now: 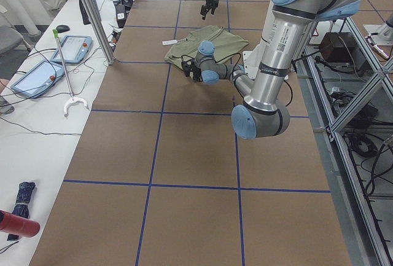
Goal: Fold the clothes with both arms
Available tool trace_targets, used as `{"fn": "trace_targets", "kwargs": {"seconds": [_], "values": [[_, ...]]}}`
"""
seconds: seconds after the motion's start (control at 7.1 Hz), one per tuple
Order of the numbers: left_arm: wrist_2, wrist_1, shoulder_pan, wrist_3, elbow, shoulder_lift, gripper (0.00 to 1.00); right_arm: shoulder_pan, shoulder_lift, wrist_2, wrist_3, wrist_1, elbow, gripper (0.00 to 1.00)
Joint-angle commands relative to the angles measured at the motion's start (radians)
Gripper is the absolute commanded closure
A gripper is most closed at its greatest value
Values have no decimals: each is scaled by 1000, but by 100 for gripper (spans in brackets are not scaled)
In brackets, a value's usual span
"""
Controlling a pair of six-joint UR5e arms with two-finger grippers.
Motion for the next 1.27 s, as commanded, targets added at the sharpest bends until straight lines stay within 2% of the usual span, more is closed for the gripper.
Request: {"fn": "trace_targets", "kwargs": {"seconds": [0.0, 0.14, 0.28, 0.56, 0.7, 1.13], "values": [[7, 10, -156, 201, 110, -70, 100, 1, 1, 1, 1, 0, 0, 0], [5, -2, -219, 217, 232, -164, 100, 2, 2, 1, 3, 0, 2, 0], [4, -34, -267, 243, 402, -308, 100, 4, 4, 1, 3, 0, 2, 0], [-2, -312, -318, 246, 802, -520, 100, 1, 7, -1, 0, 2, -10, 0], [-1, -348, -319, 252, 886, -562, 100, -1, 22, -3, 0, 2, -18, 0], [4, -399, -336, 272, 983, -619, 100, -7, 102, -9, 7, 3, -85, 0]]}}
